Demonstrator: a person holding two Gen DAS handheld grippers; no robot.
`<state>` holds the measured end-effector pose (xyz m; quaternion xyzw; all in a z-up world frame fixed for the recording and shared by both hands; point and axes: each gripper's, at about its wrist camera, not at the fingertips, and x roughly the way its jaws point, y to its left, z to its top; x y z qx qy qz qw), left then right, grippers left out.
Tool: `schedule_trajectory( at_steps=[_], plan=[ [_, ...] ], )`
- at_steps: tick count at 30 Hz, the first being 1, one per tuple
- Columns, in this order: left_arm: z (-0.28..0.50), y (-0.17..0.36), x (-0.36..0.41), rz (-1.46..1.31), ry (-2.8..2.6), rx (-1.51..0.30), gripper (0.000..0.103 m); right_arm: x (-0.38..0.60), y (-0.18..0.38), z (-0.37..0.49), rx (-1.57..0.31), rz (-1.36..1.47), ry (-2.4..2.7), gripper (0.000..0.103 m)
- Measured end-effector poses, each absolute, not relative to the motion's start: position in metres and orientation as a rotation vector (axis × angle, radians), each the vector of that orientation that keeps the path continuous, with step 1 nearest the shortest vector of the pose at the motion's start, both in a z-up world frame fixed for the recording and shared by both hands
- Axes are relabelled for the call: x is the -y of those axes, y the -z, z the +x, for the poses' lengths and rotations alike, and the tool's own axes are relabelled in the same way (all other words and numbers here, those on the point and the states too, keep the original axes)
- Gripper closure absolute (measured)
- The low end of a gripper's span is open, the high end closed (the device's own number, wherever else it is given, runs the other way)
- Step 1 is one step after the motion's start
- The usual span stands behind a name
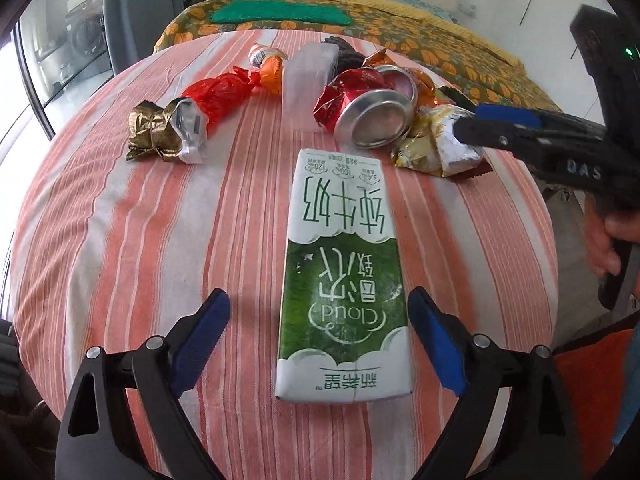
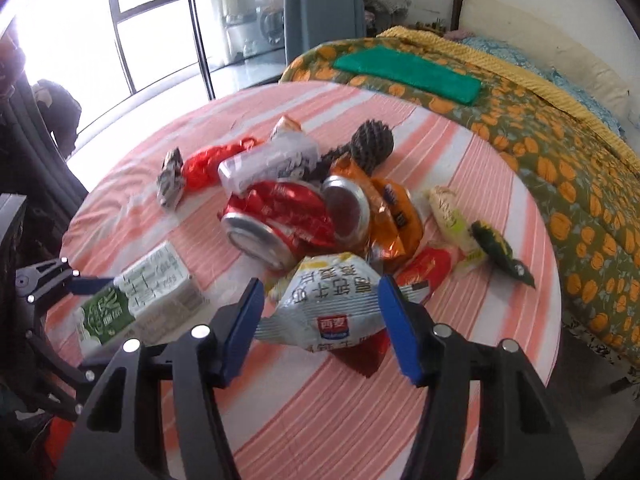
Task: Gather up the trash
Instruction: 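Grasp the white snack bag with the right tool while the left tool grasps the milk carton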
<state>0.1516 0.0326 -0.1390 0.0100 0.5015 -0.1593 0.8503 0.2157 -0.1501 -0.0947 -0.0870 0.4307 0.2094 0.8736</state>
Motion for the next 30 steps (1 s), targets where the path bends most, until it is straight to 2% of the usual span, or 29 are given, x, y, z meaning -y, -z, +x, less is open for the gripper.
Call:
schedule_trajectory(
  at_steps=[2, 6, 8, 9, 14, 15, 21, 22, 24, 25, 27, 30],
  plan=[
    [0.149, 0.14, -0.034, 0.012, 0.34, -1.032, 0.007, 0.152, 0.102, 0.198, -0.949, -0.163, -0.483, 0.046],
    [0.146, 0.143, -0.025, 0.079, 0.314, -1.007, 0.006, 0.158, 0.121, 0.157, -1.034, -0.165, -0.516, 0.046],
    [0.145, 0.146, -0.02, 0.123, 0.294, -1.0, 0.005, 0.165, 0.119, 0.148, -1.018, -0.149, -0.48, 0.04],
    [0.144, 0.147, -0.016, 0.147, 0.28, -0.996, 0.005, 0.169, 0.113, 0.149, -0.994, -0.127, -0.462, 0.031],
    [0.144, 0.14, -0.015, 0.151, 0.279, -1.003, 0.005, 0.172, 0.074, 0.18, -0.858, -0.142, -0.39, 0.021],
    [0.145, 0.135, -0.017, 0.139, 0.281, -0.988, 0.005, 0.167, 0.07, 0.191, -0.846, -0.158, -0.399, 0.016],
    [0.161, 0.121, -0.018, 0.15, 0.284, -0.997, 0.007, 0.129, 0.086, 0.241, -0.996, -0.369, -0.462, 0.016],
    [0.163, 0.12, -0.017, 0.153, 0.289, -1.002, 0.013, 0.126, 0.093, 0.242, -1.036, -0.39, -0.46, 0.024],
    [0.168, 0.122, -0.015, 0.178, 0.296, -1.018, 0.026, 0.121, 0.101, 0.242, -1.107, -0.445, -0.439, 0.051],
    [0.168, 0.124, -0.013, 0.195, 0.298, -1.026, 0.036, 0.12, 0.101, 0.238, -1.112, -0.472, -0.428, 0.06],
    [0.167, 0.128, -0.01, 0.218, 0.311, -1.036, 0.055, 0.121, 0.099, 0.227, -1.125, -0.473, -0.444, 0.066],
    [0.162, 0.127, -0.011, 0.208, 0.303, -1.016, 0.055, 0.13, 0.087, 0.206, -1.089, -0.404, -0.463, 0.067]
  ],
)
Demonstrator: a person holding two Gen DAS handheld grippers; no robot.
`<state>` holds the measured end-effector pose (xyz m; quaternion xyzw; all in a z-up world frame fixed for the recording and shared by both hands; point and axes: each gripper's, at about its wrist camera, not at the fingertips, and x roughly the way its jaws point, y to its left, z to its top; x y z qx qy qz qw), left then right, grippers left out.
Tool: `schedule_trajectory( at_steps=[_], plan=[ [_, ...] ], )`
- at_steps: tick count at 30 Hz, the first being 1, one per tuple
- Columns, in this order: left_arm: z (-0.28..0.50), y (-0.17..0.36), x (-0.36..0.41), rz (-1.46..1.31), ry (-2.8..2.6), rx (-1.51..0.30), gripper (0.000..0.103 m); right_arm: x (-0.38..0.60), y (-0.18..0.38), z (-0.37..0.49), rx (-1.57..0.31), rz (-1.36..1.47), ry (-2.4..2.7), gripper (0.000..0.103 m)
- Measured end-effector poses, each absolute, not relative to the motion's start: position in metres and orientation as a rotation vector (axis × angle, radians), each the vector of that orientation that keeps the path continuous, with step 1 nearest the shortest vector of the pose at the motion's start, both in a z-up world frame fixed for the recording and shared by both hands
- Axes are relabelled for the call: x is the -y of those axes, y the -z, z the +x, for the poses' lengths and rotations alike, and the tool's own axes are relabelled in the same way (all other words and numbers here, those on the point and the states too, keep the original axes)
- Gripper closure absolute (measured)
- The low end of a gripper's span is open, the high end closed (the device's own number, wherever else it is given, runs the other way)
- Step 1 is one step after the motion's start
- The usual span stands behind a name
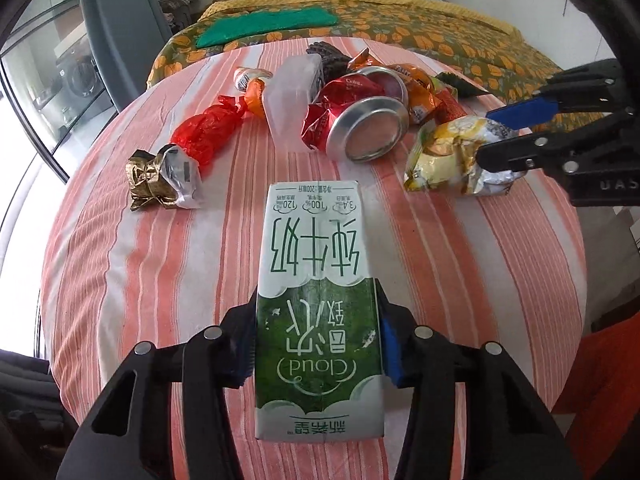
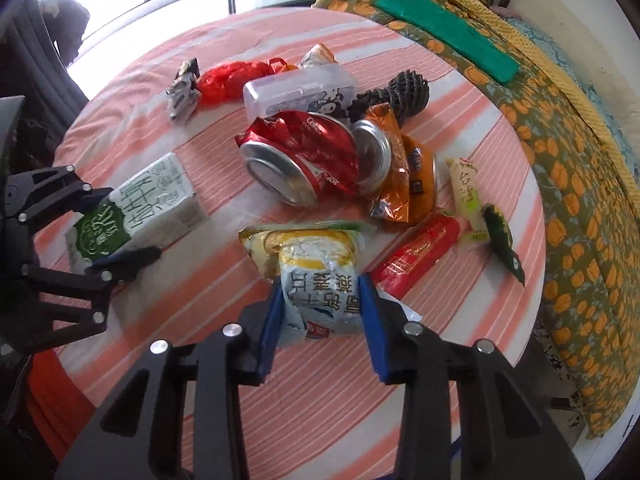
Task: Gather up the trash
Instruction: 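Grasp the white snack bag with the right tool while the left tool grasps the milk carton, then carry both items over the blue wastebasket and open both tools to drop them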
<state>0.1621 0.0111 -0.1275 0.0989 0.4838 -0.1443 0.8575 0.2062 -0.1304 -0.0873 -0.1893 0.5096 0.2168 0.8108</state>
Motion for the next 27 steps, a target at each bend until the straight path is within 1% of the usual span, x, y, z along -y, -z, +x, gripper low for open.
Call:
schedule_trajectory(
  at_steps=[7, 12, 16, 19, 23, 27],
  plan=[
    [0.143, 0.11, -0.013, 0.04, 0.368, -0.984, 0.056, 0.19, 0.048, 0.153, -0.924, -0.055, -0.503, 0.067],
    [0.13, 0.087, 0.033, 0.019, 0.485, -0.952, 0.055, 0.279, 0.049, 0.118, -0.866, 0.163, -0.368, 0.067],
    [0.118, 0.077, 0.097, 0.031, 0.612, -0.945, 0.055, 0.357, 0.076, 0.098, -0.895, 0.239, -0.171, 0.067],
    [0.11, 0.079, 0.151, 0.042, 0.714, -0.968, 0.055, 0.404, 0.105, 0.085, -0.932, 0.258, -0.022, 0.067],
    [0.097, 0.095, 0.223, 0.087, 0.803, -1.013, 0.055, 0.464, 0.145, 0.072, -0.963, 0.347, 0.111, 0.067],
    [0.09, 0.126, 0.289, 0.142, 0.842, -1.065, 0.055, 0.504, 0.177, 0.062, -0.972, 0.461, 0.177, 0.067]
  ],
)
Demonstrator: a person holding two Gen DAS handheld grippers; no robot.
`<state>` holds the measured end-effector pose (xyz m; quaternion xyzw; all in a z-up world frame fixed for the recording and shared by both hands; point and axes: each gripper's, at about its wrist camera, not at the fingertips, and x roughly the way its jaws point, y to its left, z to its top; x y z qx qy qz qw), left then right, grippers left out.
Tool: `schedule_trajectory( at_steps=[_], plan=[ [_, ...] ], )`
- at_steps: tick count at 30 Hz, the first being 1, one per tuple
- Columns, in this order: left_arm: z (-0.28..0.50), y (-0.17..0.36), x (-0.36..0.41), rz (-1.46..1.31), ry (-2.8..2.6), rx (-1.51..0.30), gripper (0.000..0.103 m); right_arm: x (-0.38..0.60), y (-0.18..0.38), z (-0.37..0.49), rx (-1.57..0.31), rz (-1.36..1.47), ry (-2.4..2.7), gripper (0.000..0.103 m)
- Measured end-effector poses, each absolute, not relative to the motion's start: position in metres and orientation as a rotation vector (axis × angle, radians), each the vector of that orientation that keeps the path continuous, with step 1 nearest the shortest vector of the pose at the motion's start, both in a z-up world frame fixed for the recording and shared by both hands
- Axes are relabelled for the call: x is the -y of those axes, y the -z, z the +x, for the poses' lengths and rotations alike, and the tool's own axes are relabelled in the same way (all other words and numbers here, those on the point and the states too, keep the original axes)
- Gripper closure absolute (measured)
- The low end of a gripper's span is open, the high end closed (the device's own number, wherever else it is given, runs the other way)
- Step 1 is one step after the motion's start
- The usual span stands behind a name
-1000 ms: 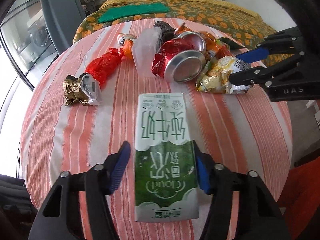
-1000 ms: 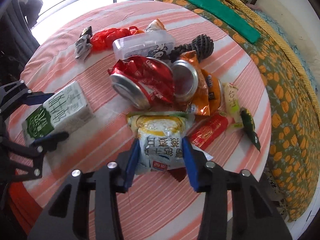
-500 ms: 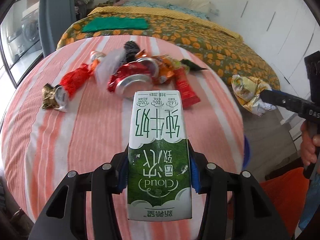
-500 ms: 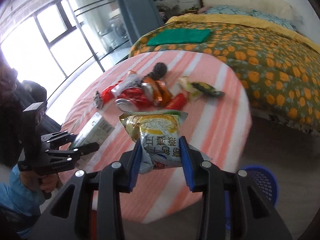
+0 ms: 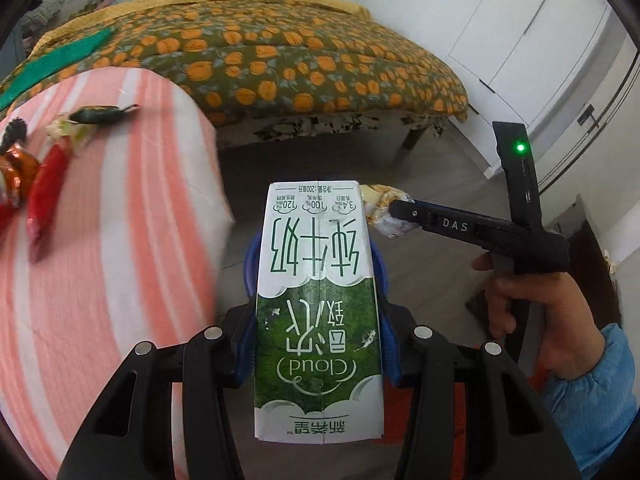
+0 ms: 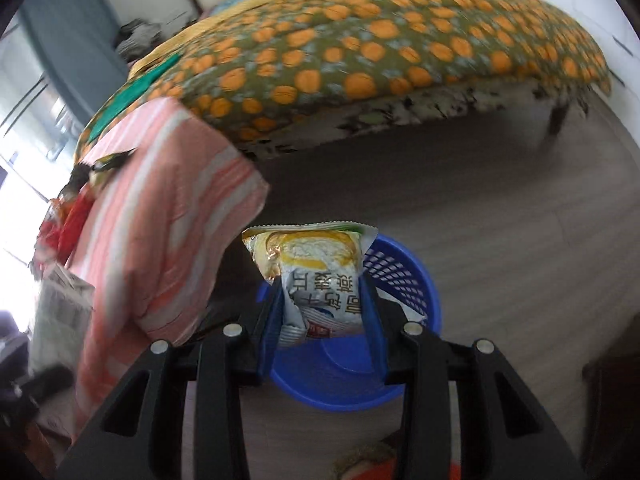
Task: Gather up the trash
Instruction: 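Carry both items over the blue wastebasket and open both tools to drop them, then return both tools to the table above the remaining trash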
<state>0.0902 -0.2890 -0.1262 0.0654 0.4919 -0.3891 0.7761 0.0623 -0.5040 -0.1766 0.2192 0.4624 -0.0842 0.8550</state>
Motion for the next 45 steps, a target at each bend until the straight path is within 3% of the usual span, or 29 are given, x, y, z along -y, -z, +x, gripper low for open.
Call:
schedule_trajectory(
  at_steps=[10, 13, 14, 15, 16, 21, 25, 36, 45],
  plan=[
    [0.113, 0.206, 0.378, 0.184, 0.793, -1.144, 0.054, 0.563, 0.225, 0.062, -0.994, 0.679, 0.217, 0.066],
    [0.121, 0.221, 0.392, 0.189, 0.788, -1.146, 0.052, 0.569, 0.234, 0.062, -0.998, 0.721, 0.212, 0.06],
    [0.125, 0.225, 0.395, 0.194, 0.78, -1.145, 0.043, 0.57, 0.235, 0.063, -0.991, 0.732, 0.213, 0.054],
    [0.128, 0.227, 0.398, 0.2, 0.767, -1.139, 0.036, 0.572, 0.235, 0.061, -0.981, 0.74, 0.217, 0.039],
    [0.128, 0.227, 0.398, 0.2, 0.757, -1.128, 0.029, 0.573, 0.234, 0.06, -0.971, 0.746, 0.221, 0.034],
    [0.122, 0.211, 0.39, 0.184, 0.767, -1.046, 0.016, 0.573, 0.215, 0.055, -0.908, 0.702, 0.263, 0.029],
    [0.103, 0.176, 0.368, 0.168, 0.806, -0.96, 0.01, 0.562, 0.187, 0.052, -0.838, 0.6, 0.321, 0.016],
    [0.083, 0.132, 0.228, 0.143, 0.656, -0.878, 0.006, 0.453, 0.119, 0.054, -0.594, 0.145, 0.308, 0.015],
    [0.11, 0.136, 0.087, 0.074, 0.34, -0.907, 0.006, 0.316, 0.125, 0.072, -0.669, 0.036, 0.053, 0.015]
  ],
)
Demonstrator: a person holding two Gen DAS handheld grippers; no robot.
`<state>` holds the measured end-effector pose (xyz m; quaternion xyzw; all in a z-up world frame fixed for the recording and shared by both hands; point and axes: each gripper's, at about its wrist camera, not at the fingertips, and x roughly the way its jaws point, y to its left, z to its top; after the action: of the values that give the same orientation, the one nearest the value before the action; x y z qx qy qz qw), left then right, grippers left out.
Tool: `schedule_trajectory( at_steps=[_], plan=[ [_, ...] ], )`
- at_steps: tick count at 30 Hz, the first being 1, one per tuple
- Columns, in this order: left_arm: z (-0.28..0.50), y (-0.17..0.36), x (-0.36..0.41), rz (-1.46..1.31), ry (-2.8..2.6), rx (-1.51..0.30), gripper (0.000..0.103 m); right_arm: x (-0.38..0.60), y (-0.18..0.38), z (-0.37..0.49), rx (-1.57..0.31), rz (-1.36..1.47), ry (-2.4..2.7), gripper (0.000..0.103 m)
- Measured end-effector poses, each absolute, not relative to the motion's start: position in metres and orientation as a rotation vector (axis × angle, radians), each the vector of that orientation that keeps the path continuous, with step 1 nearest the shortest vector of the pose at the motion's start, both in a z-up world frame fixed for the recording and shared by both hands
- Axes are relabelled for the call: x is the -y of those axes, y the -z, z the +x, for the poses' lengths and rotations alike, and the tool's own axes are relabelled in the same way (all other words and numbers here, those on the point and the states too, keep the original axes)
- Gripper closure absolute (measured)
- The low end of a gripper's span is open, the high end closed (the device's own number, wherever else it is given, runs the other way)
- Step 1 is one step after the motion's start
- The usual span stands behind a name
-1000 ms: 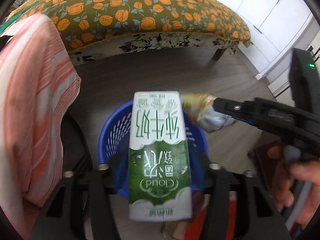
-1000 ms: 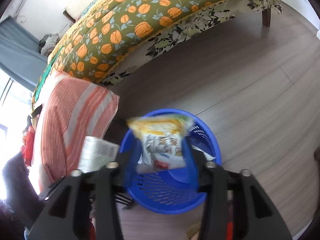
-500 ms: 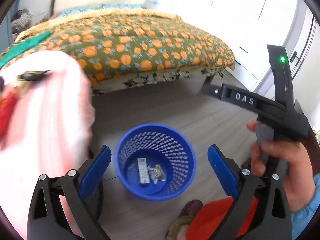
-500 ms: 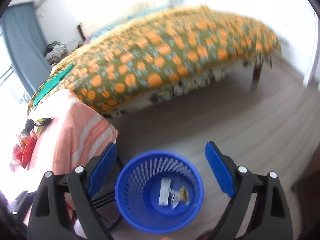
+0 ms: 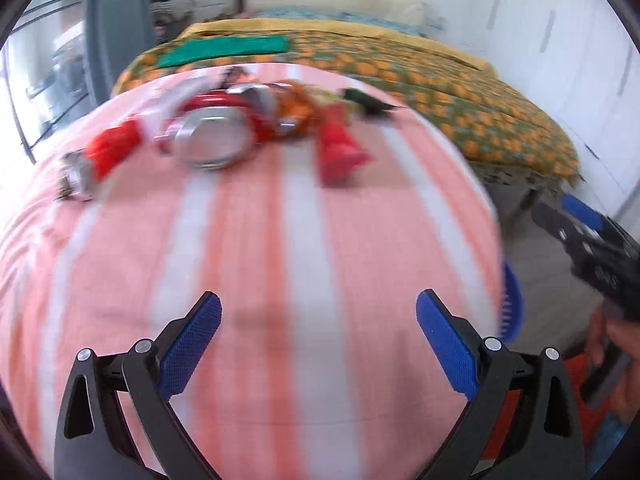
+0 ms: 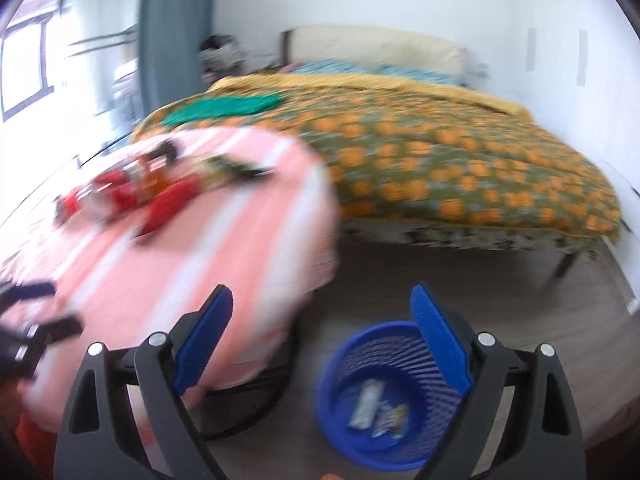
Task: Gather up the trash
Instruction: 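Return both tools to the table above the remaining trash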
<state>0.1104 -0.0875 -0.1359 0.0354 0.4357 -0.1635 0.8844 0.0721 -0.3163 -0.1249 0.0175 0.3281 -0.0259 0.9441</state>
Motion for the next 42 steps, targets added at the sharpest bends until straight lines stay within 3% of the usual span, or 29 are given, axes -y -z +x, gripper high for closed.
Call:
schedule_trajectory(
  at_steps=[13, 30, 42],
  plan=[
    [0.154, 0.149, -0.016, 0.082, 0.141, -0.953, 0.006, 0.167, 0.147, 0.13, -0.88, -0.067, -0.12, 0.015],
    [0.144, 0.149, -0.041, -0.009, 0.156, -0.926, 0.005, 0.159, 0.16, 0.161, -0.885, -0.014, -0.052, 0.005],
    [0.251, 0.136, -0.074, -0.054, -0.062, -0.9, 0.006, 0.153, 0.16, 0.157, -0.87, -0.044, -0.03, 0.005]
  ],
)
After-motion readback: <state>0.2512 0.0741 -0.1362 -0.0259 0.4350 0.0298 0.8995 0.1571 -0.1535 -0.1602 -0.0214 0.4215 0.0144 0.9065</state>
